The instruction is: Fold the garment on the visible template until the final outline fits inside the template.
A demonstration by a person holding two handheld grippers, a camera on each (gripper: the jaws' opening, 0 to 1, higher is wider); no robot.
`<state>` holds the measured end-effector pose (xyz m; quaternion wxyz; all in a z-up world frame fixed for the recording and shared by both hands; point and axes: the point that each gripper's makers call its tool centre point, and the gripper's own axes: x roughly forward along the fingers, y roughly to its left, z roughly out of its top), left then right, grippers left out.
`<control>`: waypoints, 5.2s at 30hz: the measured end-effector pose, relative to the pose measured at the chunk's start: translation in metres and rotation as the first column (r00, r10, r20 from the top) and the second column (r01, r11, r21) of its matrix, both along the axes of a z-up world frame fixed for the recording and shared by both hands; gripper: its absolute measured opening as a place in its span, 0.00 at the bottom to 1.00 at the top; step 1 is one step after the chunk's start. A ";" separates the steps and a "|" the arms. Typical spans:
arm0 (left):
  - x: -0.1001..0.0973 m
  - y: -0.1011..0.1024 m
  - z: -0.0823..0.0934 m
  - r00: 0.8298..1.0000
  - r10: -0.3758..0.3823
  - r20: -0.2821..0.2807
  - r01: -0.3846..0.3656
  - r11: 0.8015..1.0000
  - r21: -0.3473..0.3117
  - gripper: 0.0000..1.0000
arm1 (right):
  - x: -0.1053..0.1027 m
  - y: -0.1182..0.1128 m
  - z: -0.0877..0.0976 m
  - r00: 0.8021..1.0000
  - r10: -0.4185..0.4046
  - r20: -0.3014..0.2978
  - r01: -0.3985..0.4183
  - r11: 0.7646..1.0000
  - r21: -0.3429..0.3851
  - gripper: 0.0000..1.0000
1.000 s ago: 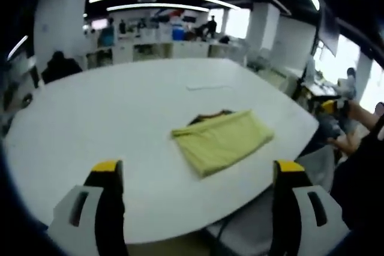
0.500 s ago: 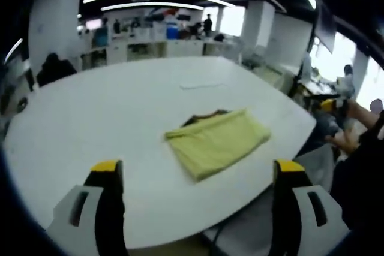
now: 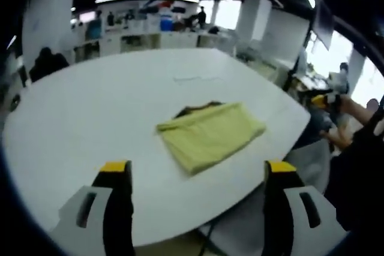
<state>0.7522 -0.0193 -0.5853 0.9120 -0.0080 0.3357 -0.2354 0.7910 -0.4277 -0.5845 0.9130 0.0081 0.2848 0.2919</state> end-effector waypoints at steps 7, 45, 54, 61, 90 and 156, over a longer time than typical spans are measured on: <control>0.004 -0.012 -0.017 0.999 -0.024 -0.043 0.023 0.999 -0.033 0.76 | 0.003 0.011 -0.011 0.999 0.037 -0.035 -0.037 0.999 -0.002 0.66; 0.083 -0.050 -0.111 0.973 -0.109 -0.206 0.089 0.991 -0.103 0.46 | 0.093 0.082 -0.110 0.958 0.222 -0.182 -0.227 0.974 -0.005 0.31; 0.112 -0.051 -0.128 0.975 -0.101 -0.198 0.090 0.994 -0.063 0.37 | 0.115 0.089 -0.129 0.953 0.235 -0.190 -0.245 0.969 -0.030 0.25; 0.130 -0.052 -0.144 0.974 -0.100 -0.202 0.097 0.995 -0.025 0.29 | 0.130 0.094 -0.145 0.950 0.250 -0.188 -0.267 0.961 -0.072 0.18; 0.183 -0.041 -0.177 0.982 0.012 -0.189 0.004 0.996 0.084 0.00 | 0.178 0.106 -0.174 0.958 0.224 -0.179 -0.256 0.949 -0.184 0.02; 0.244 -0.038 -0.185 0.984 -0.014 -0.177 0.036 0.992 0.118 0.00 | 0.249 0.116 -0.188 0.957 0.220 -0.189 -0.266 0.927 -0.265 0.01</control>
